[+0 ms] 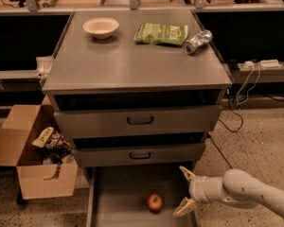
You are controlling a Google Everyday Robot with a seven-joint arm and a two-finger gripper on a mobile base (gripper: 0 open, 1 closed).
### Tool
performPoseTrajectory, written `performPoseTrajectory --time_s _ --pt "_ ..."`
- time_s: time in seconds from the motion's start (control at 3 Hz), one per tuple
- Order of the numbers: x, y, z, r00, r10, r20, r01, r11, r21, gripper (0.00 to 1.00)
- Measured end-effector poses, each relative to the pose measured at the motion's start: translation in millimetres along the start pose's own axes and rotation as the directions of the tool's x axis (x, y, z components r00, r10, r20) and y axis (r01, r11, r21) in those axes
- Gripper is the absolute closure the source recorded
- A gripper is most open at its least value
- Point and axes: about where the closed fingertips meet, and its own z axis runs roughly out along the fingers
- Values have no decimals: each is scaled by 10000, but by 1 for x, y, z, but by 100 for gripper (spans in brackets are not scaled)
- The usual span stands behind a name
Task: Pick apple from bottom drawer and place on counter
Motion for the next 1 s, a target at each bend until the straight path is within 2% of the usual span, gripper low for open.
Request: performPoseTrajectory --time_s 0.67,1.0 --pt "58 -3 73 9996 -280 82 284 9984 -495 0" --pt "85 -7 114 9990 -20 446 48 9980 -634 0"
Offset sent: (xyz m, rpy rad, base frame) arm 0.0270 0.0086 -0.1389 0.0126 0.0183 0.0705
